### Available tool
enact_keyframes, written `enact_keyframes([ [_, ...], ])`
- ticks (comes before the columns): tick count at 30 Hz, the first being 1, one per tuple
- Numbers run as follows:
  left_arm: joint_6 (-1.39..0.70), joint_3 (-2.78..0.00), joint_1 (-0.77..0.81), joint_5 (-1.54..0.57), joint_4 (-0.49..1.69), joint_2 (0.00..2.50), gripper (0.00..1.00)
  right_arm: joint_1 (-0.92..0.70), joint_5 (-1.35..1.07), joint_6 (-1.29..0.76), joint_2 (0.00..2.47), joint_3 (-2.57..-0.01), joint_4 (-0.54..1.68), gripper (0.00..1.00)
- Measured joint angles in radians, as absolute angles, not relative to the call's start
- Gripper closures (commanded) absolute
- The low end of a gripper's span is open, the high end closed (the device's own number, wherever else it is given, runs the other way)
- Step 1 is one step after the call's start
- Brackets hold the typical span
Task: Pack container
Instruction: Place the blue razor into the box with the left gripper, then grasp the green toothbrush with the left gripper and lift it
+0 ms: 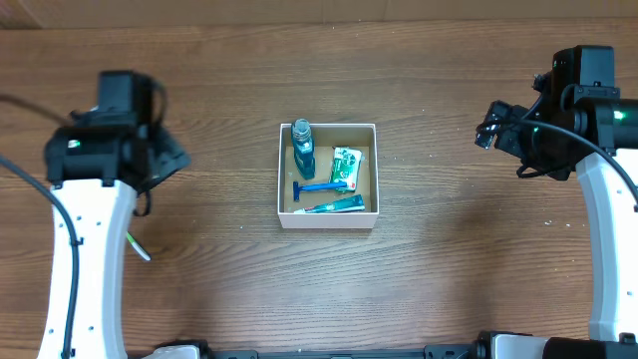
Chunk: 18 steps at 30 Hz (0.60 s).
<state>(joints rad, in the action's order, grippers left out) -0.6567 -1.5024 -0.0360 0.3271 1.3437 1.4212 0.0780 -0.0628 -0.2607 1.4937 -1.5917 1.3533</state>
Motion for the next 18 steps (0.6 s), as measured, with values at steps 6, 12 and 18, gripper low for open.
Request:
enact_keyframes([
  [6, -0.633, -1.270, -0.266, 0.272, 1.158, 1.425, 0.00, 0.078, -0.063, -0.260, 1.494, -1.591, 1.354, 0.00],
  [12, -0.564, -1.139, -0.402, 0.242, 1.021, 1.488, 0.00, 0.078, -0.062, -0.261, 1.494, -1.591, 1.354, 0.00],
  [18, -0.476, -1.132, -0.492, 0.189, 0.937, 1.645, 0.00, 0.078, -0.063, -0.261, 1.494, -1.591, 1.355, 0.00],
])
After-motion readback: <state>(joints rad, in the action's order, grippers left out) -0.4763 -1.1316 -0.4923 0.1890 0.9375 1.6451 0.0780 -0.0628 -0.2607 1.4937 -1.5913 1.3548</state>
